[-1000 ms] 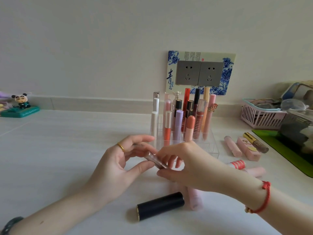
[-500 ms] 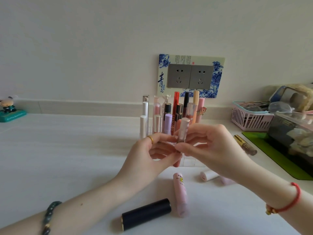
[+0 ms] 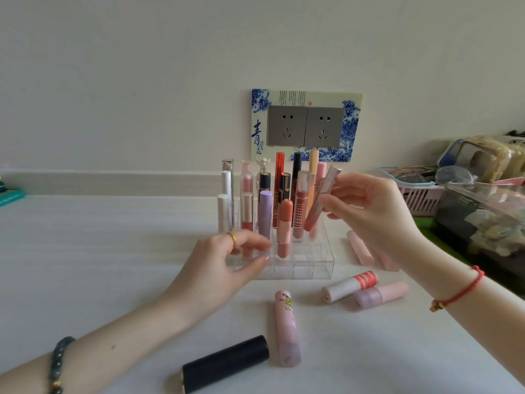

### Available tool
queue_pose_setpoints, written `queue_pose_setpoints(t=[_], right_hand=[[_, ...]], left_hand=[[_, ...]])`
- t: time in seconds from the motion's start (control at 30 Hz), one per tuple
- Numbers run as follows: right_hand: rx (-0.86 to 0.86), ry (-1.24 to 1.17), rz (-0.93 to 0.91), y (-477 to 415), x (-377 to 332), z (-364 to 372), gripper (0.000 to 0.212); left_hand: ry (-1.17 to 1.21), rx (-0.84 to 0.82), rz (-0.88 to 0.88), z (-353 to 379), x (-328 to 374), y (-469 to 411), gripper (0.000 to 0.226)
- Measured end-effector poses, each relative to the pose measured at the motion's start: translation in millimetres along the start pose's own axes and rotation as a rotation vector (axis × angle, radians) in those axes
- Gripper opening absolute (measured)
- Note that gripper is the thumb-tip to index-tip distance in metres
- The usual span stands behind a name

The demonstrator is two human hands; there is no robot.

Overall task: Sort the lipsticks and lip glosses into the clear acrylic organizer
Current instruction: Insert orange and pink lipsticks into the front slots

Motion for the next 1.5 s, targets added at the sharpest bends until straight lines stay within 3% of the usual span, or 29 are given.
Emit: queue_pose_setpoints(t=[0.2,0.73,1.5], right_hand=[[-0.019,0.075,0.039,0.2,18.5,15.1,0.018],[-0.107,0.225,0.042,12.7,35.0,39.3,0.017],[-0.137,0.219,0.110,11.6,41.9,37.4,0.026]], left_hand=[[-0.136,0.060,-0.017,-26.9,-24.6,11.2,0.020],[-0.141,0.055,-0.082,-34.4,-49.5,15.1,0.021],[-0.152,0.063,-0.075,-34.8,-42.5,17.3,0.024]])
Point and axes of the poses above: each hand's wrist, its own y-axis away from the middle knuckle, its own z-axis out of the palm, x = y × z, the point moved 9 cm from there along -y, towards the middle knuckle, and after that the axes turned 7 degrees about -z, right-handed, at the moved point
